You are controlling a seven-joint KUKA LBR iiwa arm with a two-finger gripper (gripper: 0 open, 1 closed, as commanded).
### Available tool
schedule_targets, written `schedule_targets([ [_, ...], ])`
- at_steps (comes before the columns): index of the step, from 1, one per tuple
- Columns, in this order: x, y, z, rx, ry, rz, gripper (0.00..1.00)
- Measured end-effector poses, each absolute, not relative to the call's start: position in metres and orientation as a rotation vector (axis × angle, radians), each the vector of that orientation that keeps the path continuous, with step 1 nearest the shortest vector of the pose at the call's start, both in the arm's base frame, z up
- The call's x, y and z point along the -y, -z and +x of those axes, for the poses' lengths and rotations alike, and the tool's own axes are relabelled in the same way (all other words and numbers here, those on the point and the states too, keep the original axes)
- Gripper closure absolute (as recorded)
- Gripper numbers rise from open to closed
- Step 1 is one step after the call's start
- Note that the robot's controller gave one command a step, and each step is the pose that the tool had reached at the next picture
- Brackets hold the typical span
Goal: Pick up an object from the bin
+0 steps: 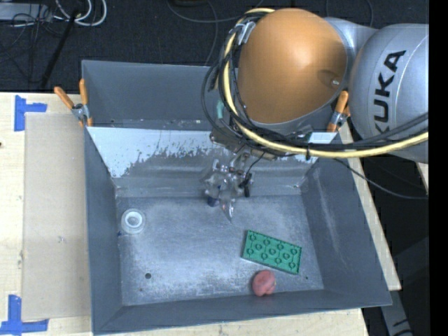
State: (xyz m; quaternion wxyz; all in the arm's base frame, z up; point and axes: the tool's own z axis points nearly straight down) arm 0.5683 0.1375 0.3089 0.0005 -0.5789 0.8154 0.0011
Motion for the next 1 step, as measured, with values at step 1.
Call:
schedule_targets([
  [1,-0.1375,-0.3089,0.5683,-2.562,-0.004,-1.817,1.0],
])
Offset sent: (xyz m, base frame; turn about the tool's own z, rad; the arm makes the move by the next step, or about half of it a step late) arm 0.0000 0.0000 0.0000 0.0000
